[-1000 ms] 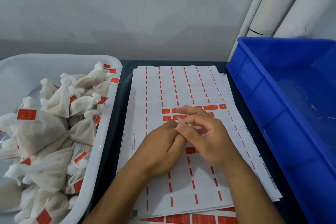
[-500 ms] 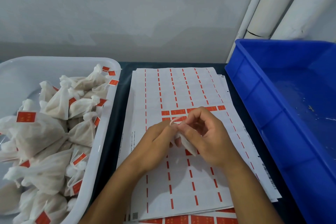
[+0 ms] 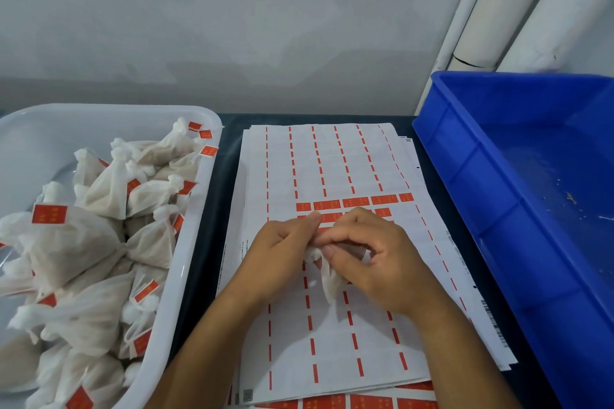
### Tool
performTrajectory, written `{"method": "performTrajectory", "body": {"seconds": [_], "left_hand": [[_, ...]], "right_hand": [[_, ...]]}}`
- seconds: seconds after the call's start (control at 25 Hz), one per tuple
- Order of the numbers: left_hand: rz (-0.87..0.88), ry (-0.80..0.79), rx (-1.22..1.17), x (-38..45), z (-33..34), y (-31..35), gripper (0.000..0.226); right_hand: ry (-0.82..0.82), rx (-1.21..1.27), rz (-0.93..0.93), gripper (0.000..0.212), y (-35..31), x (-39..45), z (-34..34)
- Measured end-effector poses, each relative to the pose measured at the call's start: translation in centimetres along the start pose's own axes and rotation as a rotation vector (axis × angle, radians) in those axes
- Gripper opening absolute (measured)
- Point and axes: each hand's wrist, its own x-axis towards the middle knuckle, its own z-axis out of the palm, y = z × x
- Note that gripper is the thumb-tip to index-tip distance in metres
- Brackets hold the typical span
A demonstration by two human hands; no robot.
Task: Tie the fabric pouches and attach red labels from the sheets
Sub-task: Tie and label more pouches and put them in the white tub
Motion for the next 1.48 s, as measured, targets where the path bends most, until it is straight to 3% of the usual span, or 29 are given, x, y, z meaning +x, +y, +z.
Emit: {"method": "performTrajectory", "body": {"seconds": [0.32, 0.52, 1.12, 1.36, 1.48], "left_hand": [[-0.166, 0.056, -0.051, 0.0, -0.3, 0.2, 0.038], [-0.238, 0.085, -0.026, 0.3, -0.3, -0.1, 0.038], [-0.155, 0.076, -0.043, 0.0, 0.0, 0.2, 0.033], [-0.274, 0.175, -0.084, 0.3, 0.2, 0.8, 0.046], [-0.356, 0.122, -0.189, 0.3, 0.0, 0.6, 0.039]], "right_hand": [[0.004, -0.192, -0.043, 0.037, 0.1, -0.3, -0.2], [0.042, -0.254, -0.012, 0.031, 0.4, -0.3, -0.2], [0.141, -0.255, -0.128, 0.027, 0.3, -0.2, 0.3], [0.066, -0.340, -0.028, 0.031, 0.5, 0.0, 0.3], [0.032, -0.355, 0.023, 0.029, 0.7, 0.0, -0.2]]}}
